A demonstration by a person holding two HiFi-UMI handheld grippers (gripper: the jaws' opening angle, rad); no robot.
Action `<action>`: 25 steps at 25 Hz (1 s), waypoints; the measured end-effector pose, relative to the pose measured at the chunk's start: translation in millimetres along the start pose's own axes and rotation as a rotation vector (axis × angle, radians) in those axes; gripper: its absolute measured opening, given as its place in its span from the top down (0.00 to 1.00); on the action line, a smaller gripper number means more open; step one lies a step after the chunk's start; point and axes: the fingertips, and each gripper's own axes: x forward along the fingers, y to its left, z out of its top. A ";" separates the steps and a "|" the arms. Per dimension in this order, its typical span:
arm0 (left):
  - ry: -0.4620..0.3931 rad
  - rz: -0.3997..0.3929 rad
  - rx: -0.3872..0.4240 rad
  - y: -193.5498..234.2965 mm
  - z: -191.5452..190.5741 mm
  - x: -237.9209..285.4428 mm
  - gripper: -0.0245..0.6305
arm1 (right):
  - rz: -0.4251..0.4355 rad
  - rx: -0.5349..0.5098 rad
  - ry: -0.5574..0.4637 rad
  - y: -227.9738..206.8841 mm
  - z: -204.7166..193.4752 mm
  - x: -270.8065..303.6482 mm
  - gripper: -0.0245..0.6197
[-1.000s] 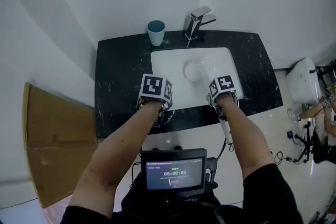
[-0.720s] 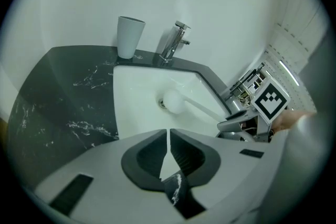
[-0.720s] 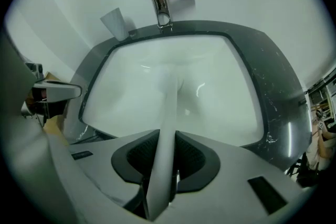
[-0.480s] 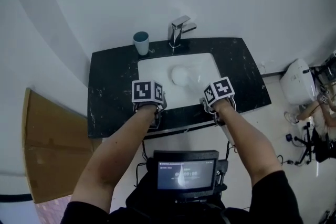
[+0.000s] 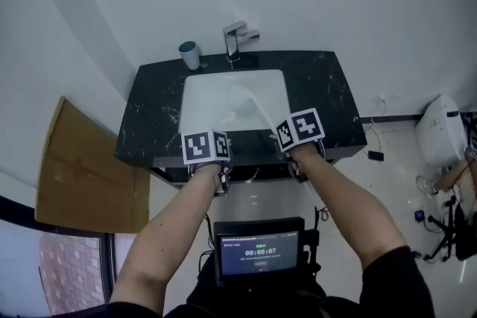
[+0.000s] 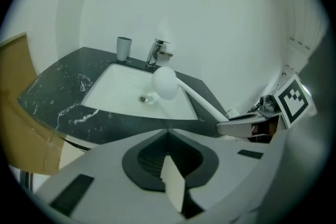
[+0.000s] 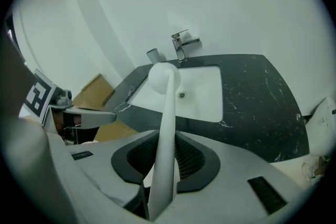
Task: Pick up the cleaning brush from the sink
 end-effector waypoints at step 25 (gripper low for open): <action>-0.197 -0.022 0.260 -87.7 -151.9 -138.6 0.96 | 0.005 0.041 -0.343 79.6 -159.6 -136.6 0.84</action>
